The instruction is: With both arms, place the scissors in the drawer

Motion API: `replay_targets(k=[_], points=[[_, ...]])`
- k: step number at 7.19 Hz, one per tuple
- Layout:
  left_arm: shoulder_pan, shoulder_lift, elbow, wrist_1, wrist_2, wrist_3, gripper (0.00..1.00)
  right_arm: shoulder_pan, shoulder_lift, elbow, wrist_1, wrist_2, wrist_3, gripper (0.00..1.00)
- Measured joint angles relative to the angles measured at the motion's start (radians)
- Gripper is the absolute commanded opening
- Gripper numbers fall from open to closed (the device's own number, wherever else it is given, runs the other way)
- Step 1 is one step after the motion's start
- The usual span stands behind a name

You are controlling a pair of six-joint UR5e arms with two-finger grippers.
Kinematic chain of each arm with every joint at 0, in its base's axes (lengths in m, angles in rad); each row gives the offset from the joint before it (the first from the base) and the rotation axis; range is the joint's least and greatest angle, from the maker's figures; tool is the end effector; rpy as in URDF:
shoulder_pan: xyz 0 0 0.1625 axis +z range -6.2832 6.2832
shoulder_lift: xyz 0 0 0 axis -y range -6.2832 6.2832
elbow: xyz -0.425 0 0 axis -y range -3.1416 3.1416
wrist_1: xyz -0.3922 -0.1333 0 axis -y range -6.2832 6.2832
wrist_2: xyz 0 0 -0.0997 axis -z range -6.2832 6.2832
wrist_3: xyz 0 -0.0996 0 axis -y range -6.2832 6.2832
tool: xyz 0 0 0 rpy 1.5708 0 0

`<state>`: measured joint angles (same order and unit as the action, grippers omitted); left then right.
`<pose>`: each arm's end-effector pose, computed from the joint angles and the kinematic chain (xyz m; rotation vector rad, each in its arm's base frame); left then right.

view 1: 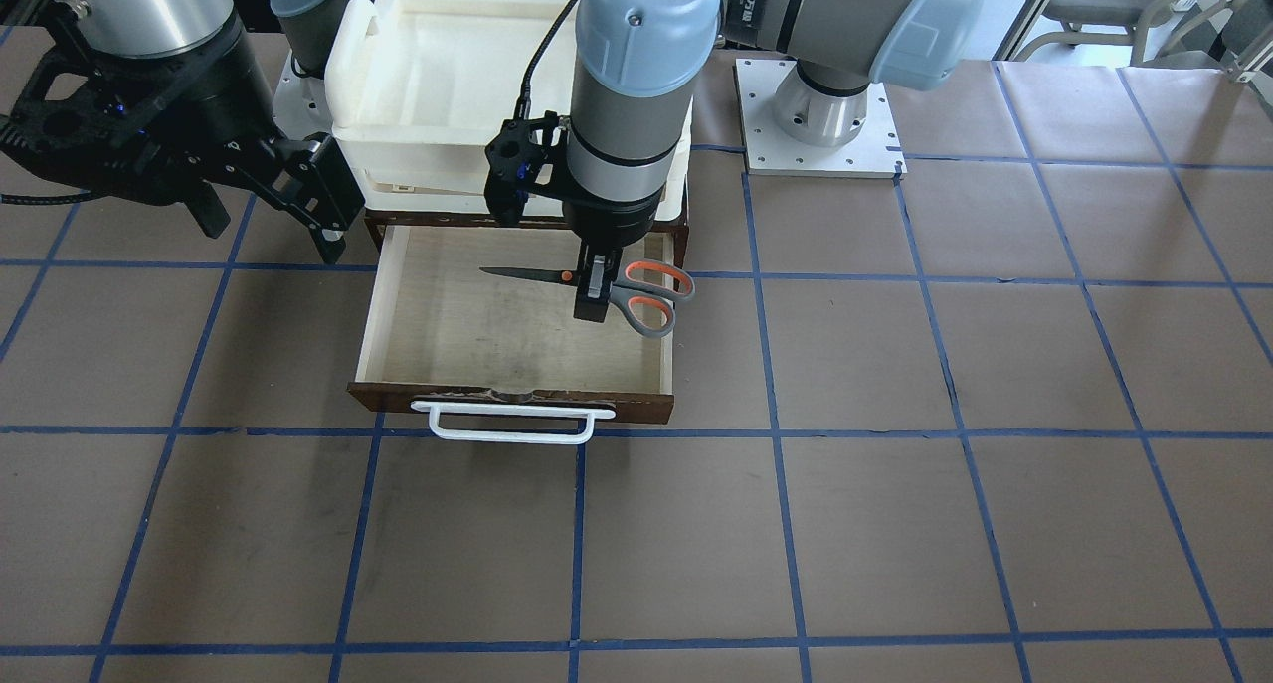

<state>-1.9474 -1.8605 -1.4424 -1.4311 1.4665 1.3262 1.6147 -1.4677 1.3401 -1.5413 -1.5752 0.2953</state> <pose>-0.3565 -0.5107 0.4056 -2.2846 -2.0035 0.0433 0.1565 -0.5354 0.5458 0.3922 3.1010 -0.1524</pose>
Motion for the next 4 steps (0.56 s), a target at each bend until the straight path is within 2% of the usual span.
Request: replay_targets(k=[4], points=[[-0.061, -0.055, -0.026, 0.064, 0.016, -0.029, 0.0, -0.002, -0.031, 0.012, 0.037, 0.003, -0.007, 1.0]])
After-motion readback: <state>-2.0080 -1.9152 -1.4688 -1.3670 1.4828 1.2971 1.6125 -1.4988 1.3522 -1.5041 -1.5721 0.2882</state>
